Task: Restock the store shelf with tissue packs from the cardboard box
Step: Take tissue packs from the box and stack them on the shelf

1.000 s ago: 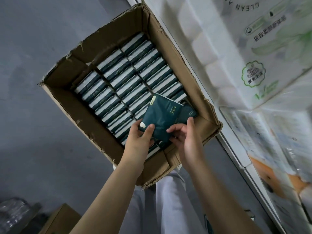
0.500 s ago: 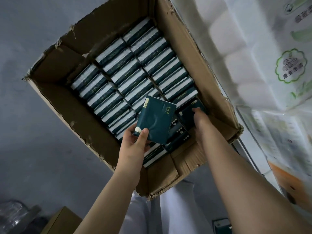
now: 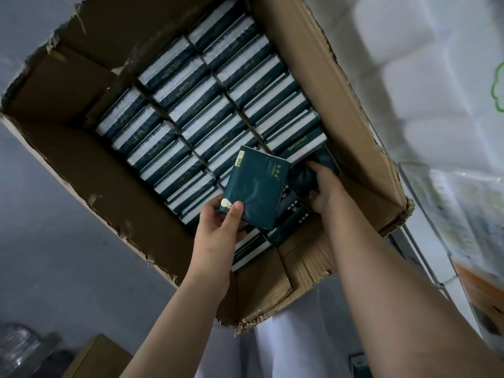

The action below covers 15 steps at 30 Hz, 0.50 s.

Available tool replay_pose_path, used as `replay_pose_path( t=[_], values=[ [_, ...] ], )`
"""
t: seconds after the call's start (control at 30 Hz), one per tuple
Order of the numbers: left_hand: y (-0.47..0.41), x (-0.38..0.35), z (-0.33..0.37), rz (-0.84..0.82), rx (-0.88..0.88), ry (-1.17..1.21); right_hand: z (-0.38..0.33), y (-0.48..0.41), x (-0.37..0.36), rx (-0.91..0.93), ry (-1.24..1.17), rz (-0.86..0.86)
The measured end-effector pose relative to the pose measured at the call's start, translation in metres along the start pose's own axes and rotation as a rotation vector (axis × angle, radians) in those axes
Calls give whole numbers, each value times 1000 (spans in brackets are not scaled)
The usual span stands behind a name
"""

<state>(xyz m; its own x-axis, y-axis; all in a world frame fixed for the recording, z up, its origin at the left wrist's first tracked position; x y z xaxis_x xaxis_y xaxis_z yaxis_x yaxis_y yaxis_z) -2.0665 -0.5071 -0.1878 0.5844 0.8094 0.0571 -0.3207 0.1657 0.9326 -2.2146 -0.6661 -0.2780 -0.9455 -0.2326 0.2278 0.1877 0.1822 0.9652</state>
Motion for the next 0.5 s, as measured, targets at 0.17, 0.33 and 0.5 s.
replay_pose_path(
  t=[0.17,0.33,0.5],
  values=[
    [22,1,6,14,18,7,-16,34,14,276,239,296],
    [64,12,35,66,14,47,-25,110,15,420,330,341],
    [143,26,85,53,5,187,-52,228,15,694,259,272]
  ],
)
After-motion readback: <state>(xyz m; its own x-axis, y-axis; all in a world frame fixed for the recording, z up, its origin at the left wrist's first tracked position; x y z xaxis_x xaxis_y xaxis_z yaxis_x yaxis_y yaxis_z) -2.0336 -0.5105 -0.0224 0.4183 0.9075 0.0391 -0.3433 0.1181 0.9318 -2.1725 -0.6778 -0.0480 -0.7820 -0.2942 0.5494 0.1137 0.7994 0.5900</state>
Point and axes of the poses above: each hand's wrist, its own y-axis away from the middle knuckle, its own x-axis out of the back of the hand, z = x × y, the point moved 8 cm from there along -y, towards the middle knuckle, and after that the axes turned 3 degrees about x, right-handed, at the moved point
